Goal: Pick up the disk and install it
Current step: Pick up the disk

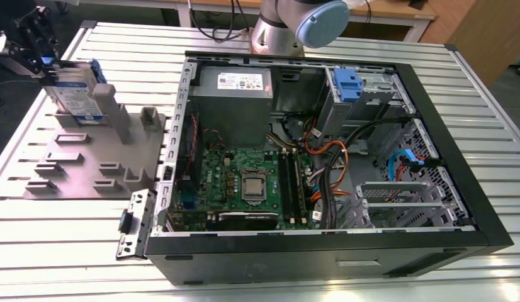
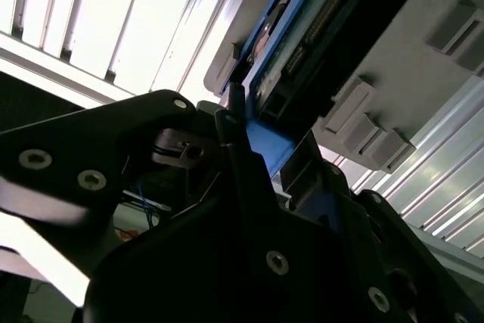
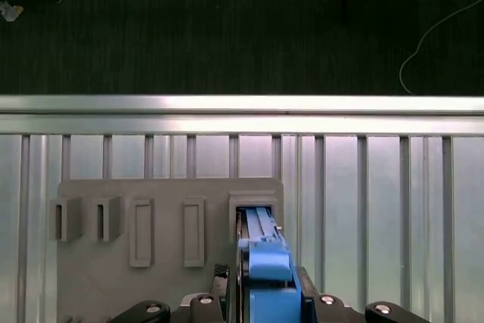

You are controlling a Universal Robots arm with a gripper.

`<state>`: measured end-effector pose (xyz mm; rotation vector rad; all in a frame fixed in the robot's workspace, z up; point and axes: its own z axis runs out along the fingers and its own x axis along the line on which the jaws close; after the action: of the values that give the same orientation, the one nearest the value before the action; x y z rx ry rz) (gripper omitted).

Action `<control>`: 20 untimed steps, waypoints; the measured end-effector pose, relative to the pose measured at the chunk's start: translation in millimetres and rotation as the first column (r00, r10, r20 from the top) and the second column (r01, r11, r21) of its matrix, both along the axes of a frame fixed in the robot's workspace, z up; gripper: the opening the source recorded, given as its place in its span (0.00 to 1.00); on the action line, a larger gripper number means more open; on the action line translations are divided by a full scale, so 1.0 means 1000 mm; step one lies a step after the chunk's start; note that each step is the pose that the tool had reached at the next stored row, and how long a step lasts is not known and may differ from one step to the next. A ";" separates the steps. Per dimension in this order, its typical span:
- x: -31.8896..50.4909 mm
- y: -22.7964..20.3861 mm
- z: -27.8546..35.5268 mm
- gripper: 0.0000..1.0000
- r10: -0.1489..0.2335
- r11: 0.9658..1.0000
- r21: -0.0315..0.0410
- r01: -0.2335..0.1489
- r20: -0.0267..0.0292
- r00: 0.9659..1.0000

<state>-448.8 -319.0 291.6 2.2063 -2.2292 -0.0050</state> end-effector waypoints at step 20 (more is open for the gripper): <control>-0.0047 0.0000 -0.0028 0.36 0.000 1.000 0.002 0.000 0.000 1.000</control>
<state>-453.5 -319.0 288.9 2.2074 -2.2303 -0.0068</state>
